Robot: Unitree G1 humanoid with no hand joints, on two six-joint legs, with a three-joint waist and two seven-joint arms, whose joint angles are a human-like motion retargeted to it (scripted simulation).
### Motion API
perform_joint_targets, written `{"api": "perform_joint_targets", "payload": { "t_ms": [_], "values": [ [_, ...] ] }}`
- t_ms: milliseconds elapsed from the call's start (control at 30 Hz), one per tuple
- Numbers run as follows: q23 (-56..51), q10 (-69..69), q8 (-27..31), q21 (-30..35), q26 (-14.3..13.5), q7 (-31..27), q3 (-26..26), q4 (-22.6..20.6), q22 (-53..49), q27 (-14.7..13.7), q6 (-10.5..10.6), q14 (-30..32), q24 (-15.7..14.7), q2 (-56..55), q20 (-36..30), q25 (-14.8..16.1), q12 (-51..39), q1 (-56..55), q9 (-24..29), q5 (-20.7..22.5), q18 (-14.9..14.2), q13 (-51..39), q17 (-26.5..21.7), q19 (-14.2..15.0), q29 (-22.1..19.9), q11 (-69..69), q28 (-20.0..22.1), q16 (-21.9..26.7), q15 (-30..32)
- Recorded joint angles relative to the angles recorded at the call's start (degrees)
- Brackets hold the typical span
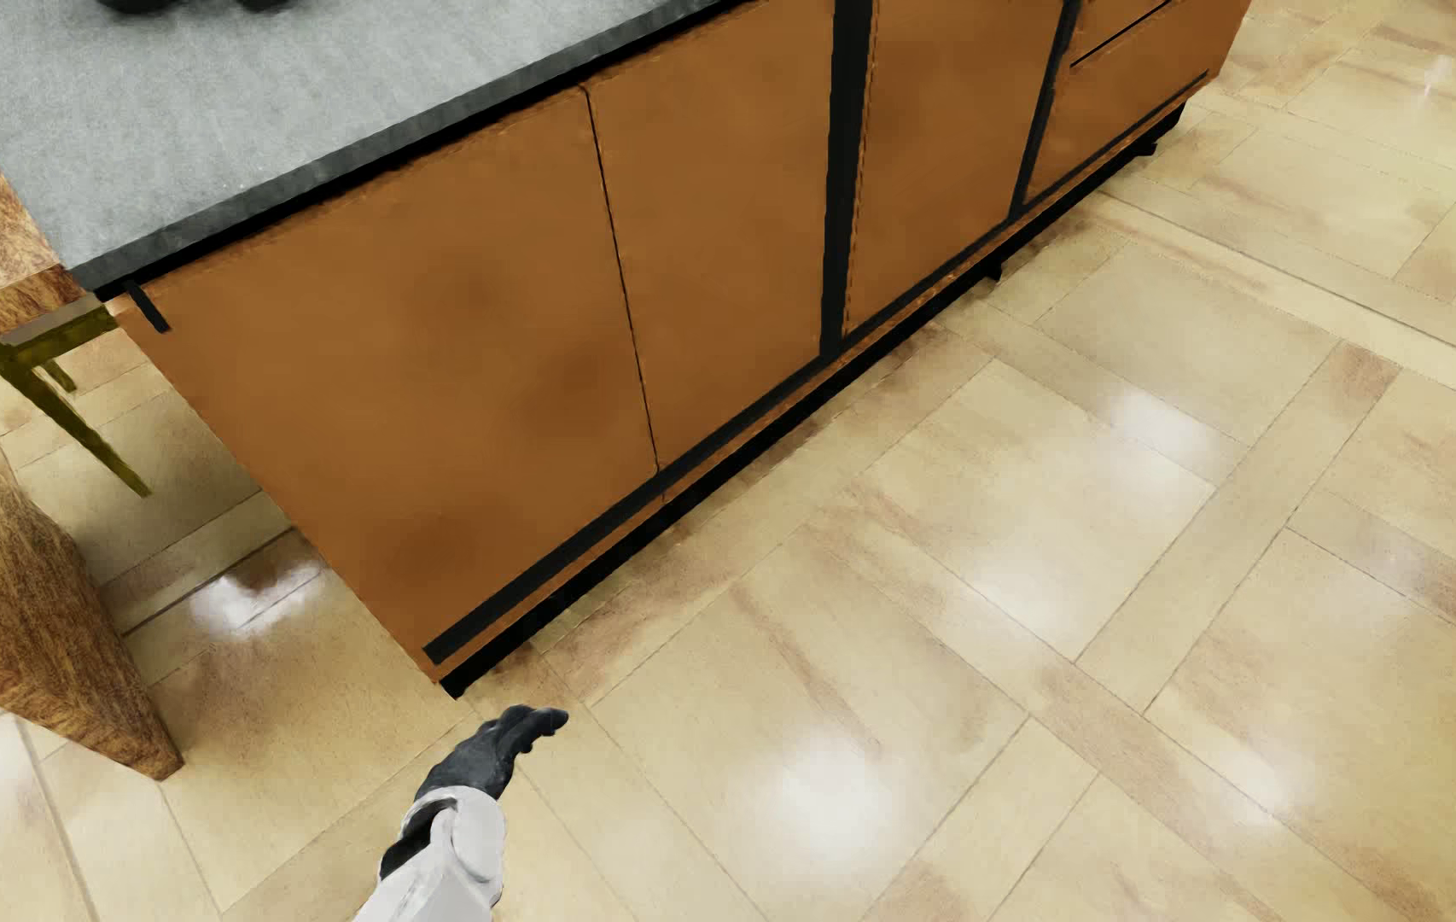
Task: Walk towards the green officechair
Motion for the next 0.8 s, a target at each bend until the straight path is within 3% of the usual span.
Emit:
{"api": "perform_joint_targets", "payload": {
  "t_ms": [67, 133, 167, 233, 300, 400, 467, 567, 633, 700, 800],
  "values": [
    [0.1, -0.1, 0.7, 0.1, 3.6, 0.5, -0.1, 0.6, 8.7, -1.4, 0.3, 0.6, 1.7, -0.4, -3.1, -1.6, 0.9, 0.1, 0.2, 0.6, 0.3, -1.9, 2.7, -0.4, -0.7, 0.2, -0.3, -2.7, 0.1],
    [0.4, 1.7, 1.3, 0.8, 6.3, 0.7, -0.2, 2.5, 17.2, -2.5, 0.6, 0.6, -0.5, -1.0, -4.4, -4.1, 3.0, -0.6, 0.5, 1.7, 0.1, -5.5, 4.7, -0.8, -0.2, 0.6, -3.0, -3.6, 0.3],
    [-0.1, 2.5, 1.6, 1.5, 6.5, 0.8, -0.2, 3.4, 20.0, -3.2, 0.8, 0.4, -0.5, -1.3, -5.8, -5.2, 4.6, -0.9, 0.6, 2.2, 0.0, -7.0, 5.4, -0.9, 0.4, 0.8, -4.7, -2.6, 0.3],
    [-0.9, 3.0, 1.7, 3.0, 5.0, 0.8, 0.1, 4.3, 22.4, -7.8, 1.1, 0.4, -0.6, -1.9, -8.4, -7.8, 8.5, -1.4, 0.6, 2.8, -0.2, -7.3, 5.2, -1.0, 0.3, 0.8, -5.5, 0.2, 0.3],
    [-2.2, 2.0, 1.0, 3.0, 4.2, 0.3, 0.4, 3.7, 22.0, -10.5, 1.2, 0.9, -3.8, -2.0, -6.8, -9.2, 12.8, -1.8, 0.5, 2.8, -0.3, -7.8, 4.8, -1.2, -0.4, 0.4, -3.7, 1.6, 0.5],
    [-2.5, 0.4, -1.5, 1.6, 4.1, -2.1, 1.1, 1.8, 21.6, -9.7, 0.9, 1.8, -7.6, -1.3, -3.4, -7.8, 14.8, -2.9, 0.2, 1.9, -0.2, -8.2, 3.9, -1.5, -0.3, -0.6, 2.4, 3.0, 0.6],
    [-1.4, 0.3, -3.9, 2.1, 3.2, -4.8, 1.5, 0.5, 21.7, -8.3, 0.6, 2.1, -7.3, -0.7, -4.0, -8.8, 13.3, -4.3, 0.0, 1.1, -0.1, -8.6, 2.7, -1.9, 0.3, -0.9, 6.3, 3.2, 0.4],
    [0.9, 0.9, -8.0, 2.4, 1.5, -9.2, 1.8, -1.2, 17.3, -6.5, 0.1, 2.3, -6.5, 0.2, -4.9, -10.7, 10.5, -6.4, -0.1, -0.1, -0.2, -9.7, 1.4, -2.0, -1.1, -0.8, 8.8, 3.0, -0.6],
    [1.5, 0.8, -10.3, 2.3, 0.2, -11.5, 1.8, -2.3, 13.8, -4.7, -0.2, 2.4, -7.1, 1.0, -4.2, -10.1, 9.1, -7.1, -0.2, -0.7, -0.3, -11.1, 1.8, -1.9, 0.3, -0.7, 9.2, 1.4, -1.5],
    [1.9, 0.6, -12.0, 3.0, -0.8, -13.2, 1.8, -3.2, 11.0, -4.4, -0.5, 2.6, -6.5, 1.8, -4.9, -9.6, 8.0, -7.3, -0.2, -1.1, -0.5, -11.3, 1.9, -1.8, 1.9, -0.5, 6.5, 0.3, -2.6],
    [0.8, 0.8, -13.4, 5.3, -1.2, -14.8, 1.7, -3.9, 9.7, -5.6, -1.1, 2.9, -2.4, 2.7, -6.9, -11.2, 6.8, -7.4, -0.3, -1.4, -0.9, -11.6, 2.1, -2.0, 2.4, -0.2, 7.0, 0.0, -4.3]
  ]
}}
